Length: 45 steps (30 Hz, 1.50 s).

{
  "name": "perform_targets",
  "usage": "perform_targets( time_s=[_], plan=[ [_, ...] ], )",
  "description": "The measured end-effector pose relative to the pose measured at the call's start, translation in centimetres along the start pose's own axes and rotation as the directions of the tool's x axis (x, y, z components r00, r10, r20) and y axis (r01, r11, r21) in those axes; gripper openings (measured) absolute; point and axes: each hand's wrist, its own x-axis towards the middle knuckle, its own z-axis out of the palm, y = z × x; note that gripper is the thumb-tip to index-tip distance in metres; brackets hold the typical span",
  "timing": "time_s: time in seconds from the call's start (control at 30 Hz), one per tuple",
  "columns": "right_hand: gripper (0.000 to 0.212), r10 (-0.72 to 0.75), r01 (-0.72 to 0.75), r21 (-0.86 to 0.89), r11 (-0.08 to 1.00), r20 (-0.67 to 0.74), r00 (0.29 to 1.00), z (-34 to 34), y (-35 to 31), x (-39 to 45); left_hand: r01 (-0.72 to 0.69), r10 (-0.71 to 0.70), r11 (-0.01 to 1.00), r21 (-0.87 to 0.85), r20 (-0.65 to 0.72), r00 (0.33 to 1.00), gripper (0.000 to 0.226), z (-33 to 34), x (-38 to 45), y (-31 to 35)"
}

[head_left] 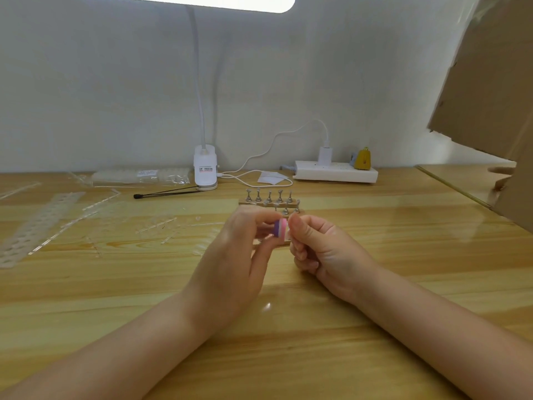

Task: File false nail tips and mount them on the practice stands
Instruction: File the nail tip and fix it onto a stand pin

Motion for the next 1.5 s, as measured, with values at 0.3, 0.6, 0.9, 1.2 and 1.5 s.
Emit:
perform_targets(
  time_s=[0.3, 0.6, 0.9, 1.2, 1.5],
  plan=[
    [0.026, 0.007, -0.007, 0.031, 1.0, -0.009, 1.0, -0.16, 0.12, 0.16, 0.124, -0.125, 0.989, -0.075, -0.006, 0.992, 0.022, 0.04, -0.14, 0.15],
    [0.025, 0.006, -0.005, 0.052, 0.999, -0.024, 1.0, -0.27, 0.24, 0.29, 0.19, -0.19, 0.967, -0.168, 0.019, 0.982, 0.025, 0.11, -0.04, 0.09],
    [0.024, -0.018, 0.019, 0.044, 0.999, -0.026, 1.0, -0.41, 0.51, 0.5, 0.254, -0.249, 0.927, -0.278, 0.054, 0.967, 0.021, 0.29, -0.09, 0.16],
    [0.027, 0.002, -0.001, 0.04, 0.999, -0.02, 1.0, -0.58, 0.58, 0.46, 0.228, -0.238, 0.923, -0.311, 0.006, 0.971, 0.021, 0.0, 0.3, 0.33],
    [0.026, -0.008, 0.009, 0.055, 0.998, -0.025, 1.0, -0.61, 0.52, 0.45, 0.537, -0.499, 0.709, -0.457, 0.212, 0.84, 0.018, 0.12, 0.26, 0.32]
  ],
)
